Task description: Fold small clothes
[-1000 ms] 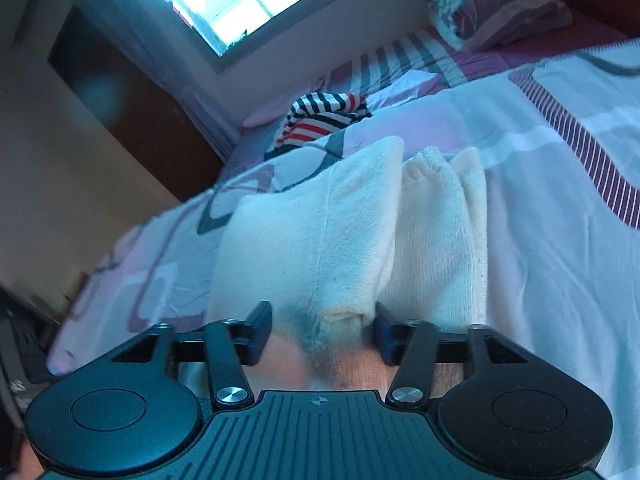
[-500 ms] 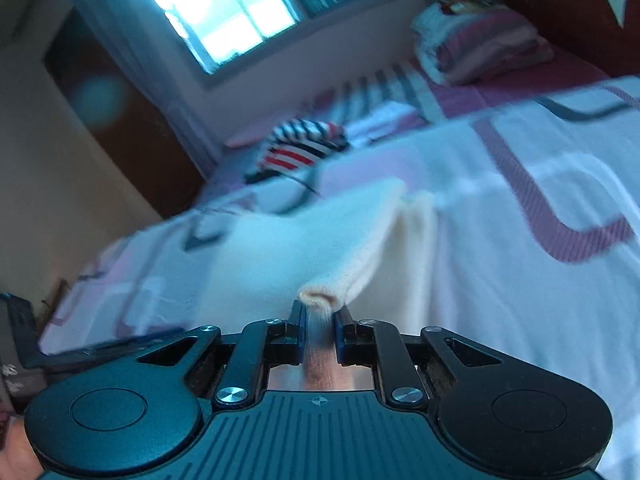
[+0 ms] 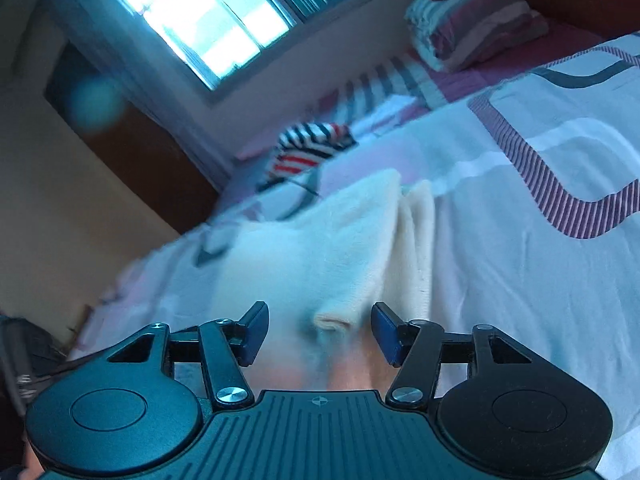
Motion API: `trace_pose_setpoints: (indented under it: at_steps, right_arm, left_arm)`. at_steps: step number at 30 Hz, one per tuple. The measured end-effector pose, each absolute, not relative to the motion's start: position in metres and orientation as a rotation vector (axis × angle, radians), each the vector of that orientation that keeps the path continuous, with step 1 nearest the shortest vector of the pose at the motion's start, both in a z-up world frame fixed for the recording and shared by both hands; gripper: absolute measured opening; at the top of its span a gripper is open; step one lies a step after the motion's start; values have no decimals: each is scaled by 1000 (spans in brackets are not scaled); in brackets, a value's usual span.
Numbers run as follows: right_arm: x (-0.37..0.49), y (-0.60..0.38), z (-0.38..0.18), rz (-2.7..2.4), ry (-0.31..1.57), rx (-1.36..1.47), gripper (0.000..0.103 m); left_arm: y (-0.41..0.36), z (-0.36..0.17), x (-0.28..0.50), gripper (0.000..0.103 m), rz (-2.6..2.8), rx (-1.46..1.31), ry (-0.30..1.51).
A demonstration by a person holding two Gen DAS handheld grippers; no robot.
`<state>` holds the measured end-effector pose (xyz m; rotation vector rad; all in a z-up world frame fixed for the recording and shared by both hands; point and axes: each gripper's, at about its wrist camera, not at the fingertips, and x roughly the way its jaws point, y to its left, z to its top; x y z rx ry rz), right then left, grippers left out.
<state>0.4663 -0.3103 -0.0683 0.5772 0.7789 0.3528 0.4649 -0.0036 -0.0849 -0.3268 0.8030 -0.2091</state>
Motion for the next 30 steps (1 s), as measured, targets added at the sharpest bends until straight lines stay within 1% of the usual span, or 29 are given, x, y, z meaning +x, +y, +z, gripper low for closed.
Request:
trace_pose_setpoints:
  at_steps: [3, 4, 5, 6, 7, 8, 11, 13, 16, 18, 21, 23, 24, 25, 26, 27, 30]
  right_arm:
    - [473, -305, -73, 363, 819, 574, 56]
    - [475, -302, -73, 372, 826, 573, 52]
    - [476, -299, -73, 386, 831, 563, 32]
    - [478, -294, -74, 384, 845, 533, 17]
    - [478, -289, -75, 374, 850, 493, 16]
    - [477, -285, -75, 374, 846, 462, 15]
    - [472, -278, -66, 376, 808, 389, 13]
    - [466, -280, -60, 378, 790, 382, 13]
    - [458, -291, -56, 367, 783, 382, 13]
    - [462, -299, -67, 334, 818, 378, 13]
    - [465, -309, -84, 321, 832, 448, 13]
    - [463, -307, -80, 311, 822, 435, 13]
    - [461, -305, -78, 306, 815, 416, 14]
    - [458, -306, -74, 305, 803, 404, 17]
    - [457, -307, -71, 293, 798, 391, 32]
    - [454, -308, -64, 255, 778, 365, 40]
    - [457, -307, -44, 196, 682, 291, 40]
  left_arm:
    - [-7, -92, 466, 81, -196, -308, 833]
    - [-8, -94, 466, 82, -190, -306, 837]
    - [-8, -95, 467, 82, -185, -311, 836]
    - [-5, -93, 465, 80, -184, -318, 833]
    - [-5, -90, 465, 78, -191, -325, 820]
    - [-5, -86, 465, 78, -201, -322, 798]
    - [-6, -75, 463, 79, -238, -302, 722]
    - [-10, -71, 467, 79, -248, -287, 717]
    - [-23, -75, 477, 78, -240, -228, 768]
    - [-31, -86, 485, 79, -233, -197, 841]
    - [-33, -91, 487, 82, -224, -195, 854]
    - [-33, -85, 488, 78, -233, -182, 855]
    - [-31, -80, 487, 75, -238, -176, 835]
    - [-28, -75, 484, 74, -242, -179, 803]
    - [-22, -70, 484, 74, -245, -190, 768]
    - [-19, -68, 484, 74, -241, -202, 747]
    - [-10, -66, 501, 74, -216, -228, 741]
